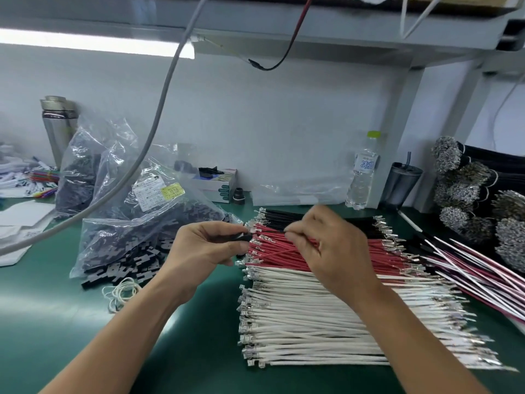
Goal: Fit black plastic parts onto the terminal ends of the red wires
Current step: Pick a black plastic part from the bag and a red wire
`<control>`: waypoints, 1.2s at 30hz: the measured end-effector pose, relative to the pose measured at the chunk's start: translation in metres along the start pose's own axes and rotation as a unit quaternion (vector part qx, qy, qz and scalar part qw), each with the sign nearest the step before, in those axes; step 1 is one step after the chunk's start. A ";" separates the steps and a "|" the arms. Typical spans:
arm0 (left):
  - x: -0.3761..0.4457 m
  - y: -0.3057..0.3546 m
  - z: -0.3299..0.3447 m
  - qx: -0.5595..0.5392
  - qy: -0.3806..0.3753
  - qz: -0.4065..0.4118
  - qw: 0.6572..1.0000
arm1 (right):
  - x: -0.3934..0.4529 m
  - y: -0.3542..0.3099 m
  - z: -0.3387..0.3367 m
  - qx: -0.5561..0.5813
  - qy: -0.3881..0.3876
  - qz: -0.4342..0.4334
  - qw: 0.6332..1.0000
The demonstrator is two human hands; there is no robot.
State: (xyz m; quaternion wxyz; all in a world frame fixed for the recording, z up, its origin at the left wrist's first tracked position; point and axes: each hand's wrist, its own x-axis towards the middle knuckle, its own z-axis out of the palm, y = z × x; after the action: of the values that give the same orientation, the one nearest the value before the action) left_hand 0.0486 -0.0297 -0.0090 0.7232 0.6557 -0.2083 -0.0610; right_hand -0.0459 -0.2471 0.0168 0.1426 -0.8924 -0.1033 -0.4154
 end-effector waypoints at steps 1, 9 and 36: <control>0.000 -0.001 0.002 0.011 0.000 0.000 1.000 | -0.004 0.001 0.003 0.018 -0.008 0.014 1.000; -0.006 -0.003 0.010 0.018 -0.029 0.014 0.999 | -0.012 0.008 0.008 0.054 -0.058 0.036 0.996; -0.006 -0.003 0.016 0.113 -0.064 0.080 0.988 | -0.006 0.008 0.008 0.127 -0.146 0.100 0.976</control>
State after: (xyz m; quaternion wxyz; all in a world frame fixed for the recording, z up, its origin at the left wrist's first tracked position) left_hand 0.0375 -0.0421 -0.0126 0.6319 0.7094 -0.3115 -0.0208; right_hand -0.0413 -0.2527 0.0064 0.2787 -0.9240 -0.0848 -0.2478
